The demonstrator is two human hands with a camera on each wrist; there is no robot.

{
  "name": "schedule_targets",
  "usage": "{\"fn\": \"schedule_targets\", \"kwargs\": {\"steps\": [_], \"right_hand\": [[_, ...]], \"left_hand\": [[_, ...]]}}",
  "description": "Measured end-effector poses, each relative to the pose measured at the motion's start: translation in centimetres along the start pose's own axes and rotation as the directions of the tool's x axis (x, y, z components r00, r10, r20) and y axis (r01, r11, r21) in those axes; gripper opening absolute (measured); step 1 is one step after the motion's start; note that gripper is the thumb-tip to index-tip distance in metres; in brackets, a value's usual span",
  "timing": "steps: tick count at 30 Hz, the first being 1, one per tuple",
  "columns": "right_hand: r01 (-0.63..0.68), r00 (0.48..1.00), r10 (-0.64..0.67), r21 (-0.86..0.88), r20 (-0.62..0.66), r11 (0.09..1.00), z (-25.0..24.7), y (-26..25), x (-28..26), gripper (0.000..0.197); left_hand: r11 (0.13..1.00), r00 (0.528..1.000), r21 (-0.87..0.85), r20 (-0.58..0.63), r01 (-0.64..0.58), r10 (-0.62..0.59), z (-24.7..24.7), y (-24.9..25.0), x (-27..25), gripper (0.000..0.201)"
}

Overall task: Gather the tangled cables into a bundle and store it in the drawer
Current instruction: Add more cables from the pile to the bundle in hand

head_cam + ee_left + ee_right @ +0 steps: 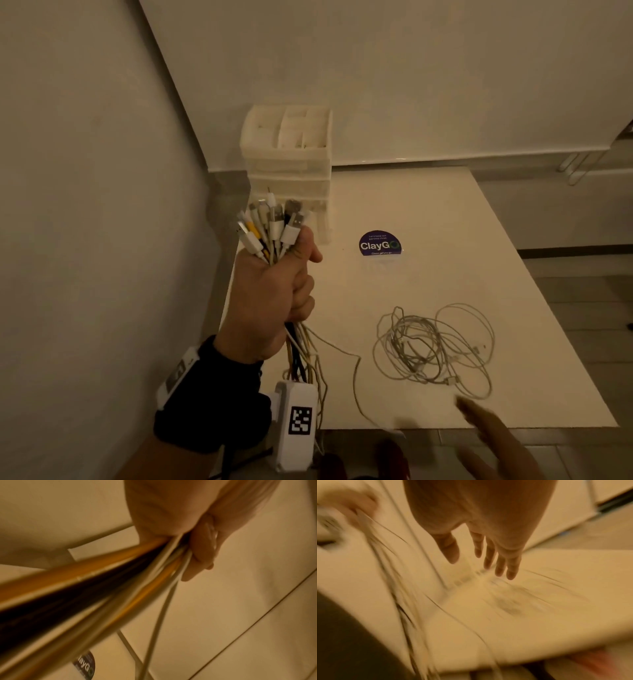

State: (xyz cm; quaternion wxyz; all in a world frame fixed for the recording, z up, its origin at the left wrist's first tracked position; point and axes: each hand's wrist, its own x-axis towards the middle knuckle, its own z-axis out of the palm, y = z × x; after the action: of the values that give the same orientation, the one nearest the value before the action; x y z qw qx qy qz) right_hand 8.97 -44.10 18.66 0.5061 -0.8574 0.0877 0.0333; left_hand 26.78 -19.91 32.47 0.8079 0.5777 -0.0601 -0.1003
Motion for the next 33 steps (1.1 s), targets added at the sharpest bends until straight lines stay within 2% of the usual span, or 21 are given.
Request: {"fn": "schedule_targets", "kwargs": {"steps": [1, 3, 5, 8, 10, 11, 14, 16, 20, 25, 29, 33], "right_hand": [[0.084, 0.991, -0.083, -0.014, 0.102, 0.996, -0.5, -2.5, 0.9, 0.067], [0.240, 0.961, -0.232, -0.037, 0.149, 0.970, 1.6, -8.3, 3.7, 0.064], [0.388, 0.886, -0.388, 0.049, 0.253, 0.920, 3.6, -11.8, 6.2, 0.056], [0.380, 0.803, -0.414, 0.166, 0.428, 0.910, 5.6, -15.3, 8.3, 0.032], [0.309, 0.770, -0.398, 0.254, 0.499, 0.917, 7.1, -15.1, 8.6, 0.024], [0.283, 0.778, -0.397, 0.293, 0.487, 0.913, 7.6, -14.7, 8.4, 0.025], [0.242, 0.827, -0.359, 0.304, 0.432, 0.922, 9.0, -12.4, 7.7, 0.043], [0.250, 0.838, -0.336, 0.244, 0.431, 0.937, 9.6, -10.5, 7.6, 0.043], [0.170, 0.840, -0.254, 0.212, 0.480, 0.962, 10.1, -6.7, 7.9, 0.042], [0.048, 0.823, -0.082, 0.076, 0.562, 0.996, 10.4, -1.5, 8.9, 0.047], [0.005, 0.813, 0.031, -0.061, 0.581, 0.998, 10.9, 2.0, 9.2, 0.048], [-0.029, 0.829, 0.131, -0.192, 0.544, 0.981, 10.9, 3.2, 9.0, 0.063]], "left_hand": [[1.000, 1.000, 0.006, 0.013, 0.008, -0.008, 0.5, -0.4, -0.4, 0.031], [0.999, 0.998, 0.026, 0.054, 0.021, -0.023, 1.6, -1.0, -1.3, 0.031], [0.999, 0.995, 0.047, 0.102, 0.005, -0.010, 2.3, -1.2, -2.3, 0.032], [0.996, 0.992, 0.069, 0.119, -0.057, 0.049, 2.5, -1.0, -3.3, 0.033], [0.995, 0.991, 0.064, 0.117, -0.076, 0.068, 2.2, -0.8, -3.7, 0.033], [0.995, 0.991, 0.060, 0.117, -0.077, 0.070, 2.0, -0.8, -3.9, 0.034], [0.997, 0.988, 0.034, 0.136, -0.072, 0.066, 1.6, -0.9, -4.4, 0.034], [0.997, 0.981, 0.036, 0.182, -0.069, 0.062, 1.4, -0.8, -4.4, 0.030], [0.994, 0.962, 0.044, 0.260, -0.100, 0.086, 1.8, -0.8, -4.2, 0.034], [0.988, 0.941, -0.130, 0.317, -0.078, 0.116, 2.6, -0.3, -4.2, 0.038], [0.985, 0.912, -0.129, 0.380, -0.117, 0.158, 3.8, -0.4, -4.3, 0.035], [0.993, 0.955, -0.100, 0.285, -0.055, 0.082, 4.5, -1.7, -3.8, 0.034]]}}
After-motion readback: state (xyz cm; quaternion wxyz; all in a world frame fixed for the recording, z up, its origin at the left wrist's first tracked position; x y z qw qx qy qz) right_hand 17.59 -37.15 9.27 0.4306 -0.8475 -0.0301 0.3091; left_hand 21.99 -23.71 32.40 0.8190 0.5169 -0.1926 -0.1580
